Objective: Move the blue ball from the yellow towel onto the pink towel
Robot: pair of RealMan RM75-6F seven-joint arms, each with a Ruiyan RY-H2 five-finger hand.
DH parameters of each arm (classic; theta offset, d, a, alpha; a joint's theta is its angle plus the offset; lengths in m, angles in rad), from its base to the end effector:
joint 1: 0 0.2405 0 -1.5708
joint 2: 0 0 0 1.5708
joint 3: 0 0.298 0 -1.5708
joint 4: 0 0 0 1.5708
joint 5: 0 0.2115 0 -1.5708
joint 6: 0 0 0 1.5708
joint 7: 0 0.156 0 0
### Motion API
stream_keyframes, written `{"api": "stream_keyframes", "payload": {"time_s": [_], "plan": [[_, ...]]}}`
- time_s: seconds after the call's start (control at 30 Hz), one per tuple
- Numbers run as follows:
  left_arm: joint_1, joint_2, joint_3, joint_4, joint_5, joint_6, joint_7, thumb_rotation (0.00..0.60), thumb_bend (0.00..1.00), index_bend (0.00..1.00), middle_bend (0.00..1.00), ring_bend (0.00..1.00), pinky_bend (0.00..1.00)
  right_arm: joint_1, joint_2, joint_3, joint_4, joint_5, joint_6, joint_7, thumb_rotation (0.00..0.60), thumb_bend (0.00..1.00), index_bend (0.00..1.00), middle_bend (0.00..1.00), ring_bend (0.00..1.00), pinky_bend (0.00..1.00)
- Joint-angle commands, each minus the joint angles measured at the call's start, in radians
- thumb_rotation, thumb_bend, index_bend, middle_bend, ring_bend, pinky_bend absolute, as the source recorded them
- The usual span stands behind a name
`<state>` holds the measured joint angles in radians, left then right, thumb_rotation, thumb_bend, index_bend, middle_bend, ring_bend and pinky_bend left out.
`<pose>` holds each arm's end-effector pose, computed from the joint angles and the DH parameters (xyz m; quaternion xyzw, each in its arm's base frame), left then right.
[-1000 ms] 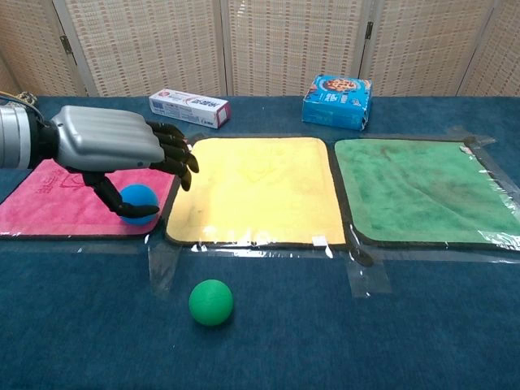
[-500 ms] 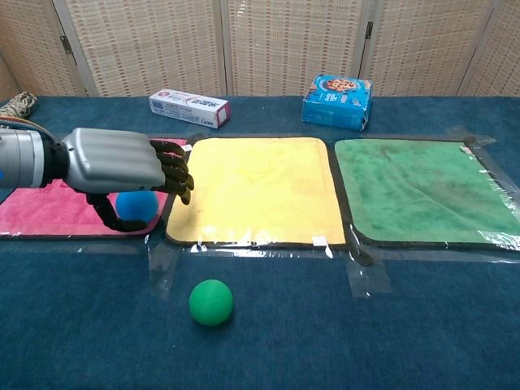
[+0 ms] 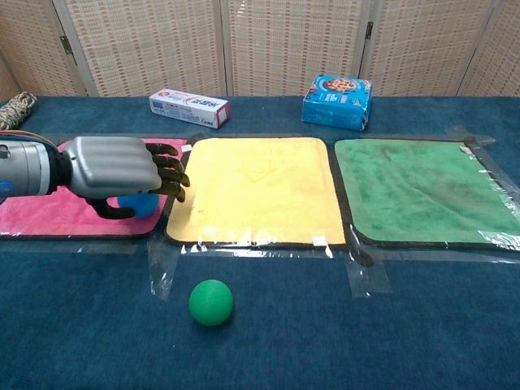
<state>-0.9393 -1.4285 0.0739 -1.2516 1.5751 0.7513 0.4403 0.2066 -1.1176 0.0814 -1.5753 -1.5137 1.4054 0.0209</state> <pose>-0.1928 0.4048 -0.0158 -0.9230 0.0007 -0.1695 0.3456 -0.3296 -0.2452 0.1730 0.6313 -0.3566 0.4078 0.5550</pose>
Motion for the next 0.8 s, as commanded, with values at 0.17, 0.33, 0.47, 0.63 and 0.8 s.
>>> {"api": "stream_keyframes", "payload": {"time_s": [0.17, 0.33, 0.47, 0.63, 0.8], "plan": [[0.001, -0.013, -0.022, 0.039, -0.036, -0.019, 0.012, 0.597, 0.46, 0.20, 0.13, 0.10, 0.00, 0.000, 0.001, 0.002, -0.003, 0.003, -0.003, -0.003, 0.600, 0.08, 0.00, 0.00, 0.00, 0.00], [0.006, -0.013, -0.032, 0.073, -0.066, -0.033, 0.009, 0.596, 0.46, 0.20, 0.13, 0.10, 0.00, 0.000, 0.001, 0.003, -0.002, 0.007, -0.004, -0.002, 0.600, 0.08, 0.00, 0.00, 0.00, 0.00], [0.009, -0.010, -0.035, 0.093, -0.084, -0.046, 0.012, 0.598, 0.46, 0.21, 0.13, 0.10, 0.00, 0.000, 0.000, 0.005, 0.000, 0.006, -0.003, 0.000, 0.600, 0.09, 0.00, 0.00, 0.00, 0.00], [0.015, -0.005, -0.040, 0.098, -0.097, -0.044, 0.013, 0.598, 0.46, 0.22, 0.13, 0.10, 0.00, 0.000, -0.001, 0.006, 0.001, 0.005, -0.002, 0.002, 0.600, 0.09, 0.00, 0.00, 0.00, 0.00], [0.020, 0.015, -0.051, 0.082, -0.104, -0.025, 0.010, 0.597, 0.46, 0.22, 0.13, 0.10, 0.00, -0.002, 0.002, 0.007, -0.002, 0.004, 0.004, 0.002, 0.600, 0.09, 0.00, 0.00, 0.00, 0.00]]}}
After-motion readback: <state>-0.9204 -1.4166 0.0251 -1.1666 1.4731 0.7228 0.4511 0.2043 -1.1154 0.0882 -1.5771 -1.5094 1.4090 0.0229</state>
